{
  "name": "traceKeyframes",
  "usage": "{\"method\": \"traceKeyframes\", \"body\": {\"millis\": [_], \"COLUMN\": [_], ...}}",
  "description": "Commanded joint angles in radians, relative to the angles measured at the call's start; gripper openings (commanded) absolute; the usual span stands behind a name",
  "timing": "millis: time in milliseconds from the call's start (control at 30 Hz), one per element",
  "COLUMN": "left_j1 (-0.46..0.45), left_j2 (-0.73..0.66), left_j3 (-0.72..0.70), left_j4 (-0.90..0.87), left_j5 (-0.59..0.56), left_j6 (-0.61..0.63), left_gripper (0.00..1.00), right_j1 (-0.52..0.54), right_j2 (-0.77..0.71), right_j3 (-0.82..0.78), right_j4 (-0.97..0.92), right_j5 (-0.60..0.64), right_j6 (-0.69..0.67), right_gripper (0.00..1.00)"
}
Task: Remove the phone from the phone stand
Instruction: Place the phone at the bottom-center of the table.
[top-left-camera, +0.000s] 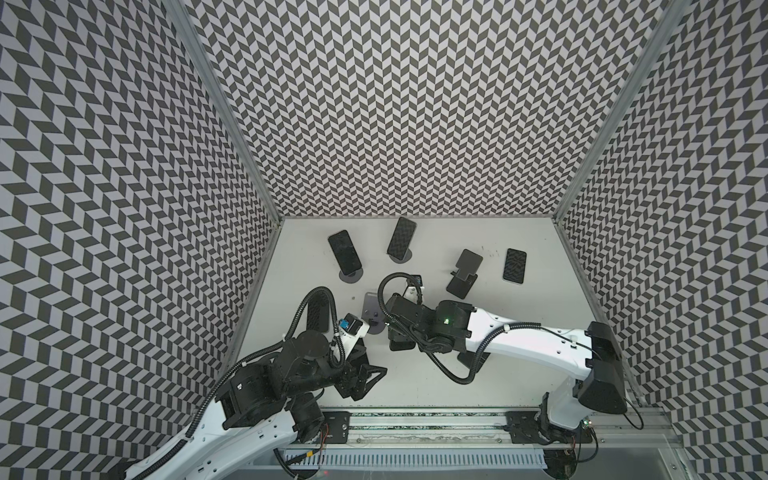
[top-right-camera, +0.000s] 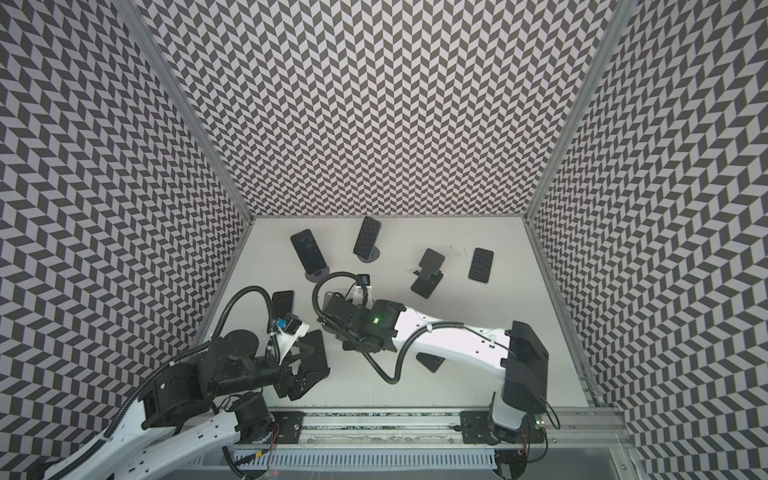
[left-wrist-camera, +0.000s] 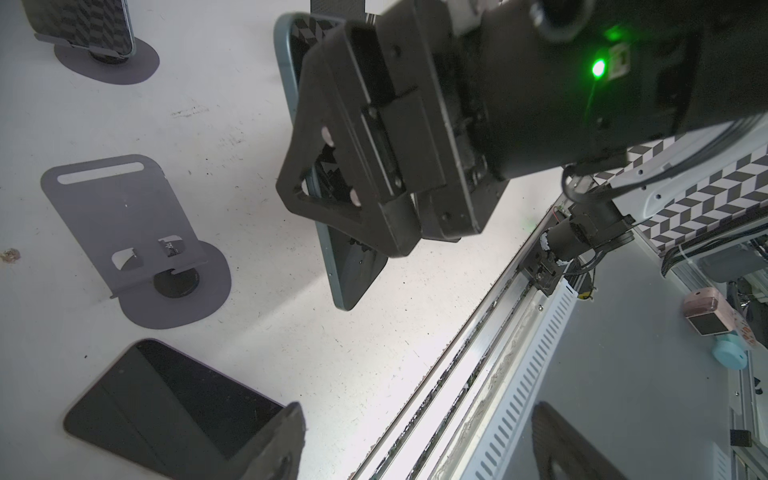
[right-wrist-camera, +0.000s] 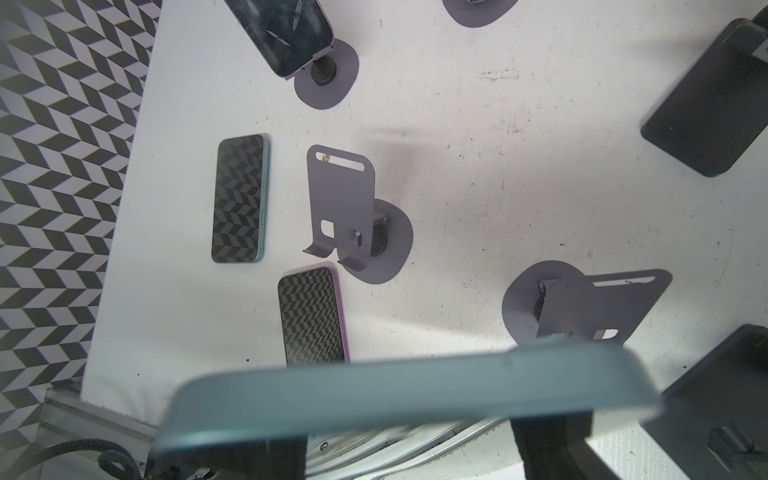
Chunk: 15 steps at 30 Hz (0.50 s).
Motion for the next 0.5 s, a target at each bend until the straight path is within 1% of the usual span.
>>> {"method": "traceKeyframes", "body": {"millis": [0, 467], "left_j1": [-0.002, -0.001], "left_j2": [-0.023, -0.054], "left_j3": [-0.01, -0.029], "left_j4": [-0.019, -0.024], "left_j5": [-0.002, -0.006], "left_j6": [0.012, 0.012], "left_gripper": [0.85, 0.86], "right_j1": [0.01, 0.008], "right_j2": [-0.028, 0.025], "right_j3": [-0.012, 0.008], "right_j4": [0.045, 0.049], "right_j5": [-0.01, -0.062], "right_j6": [0.03, 0.034], "right_gripper": [0.55, 0.55]}}
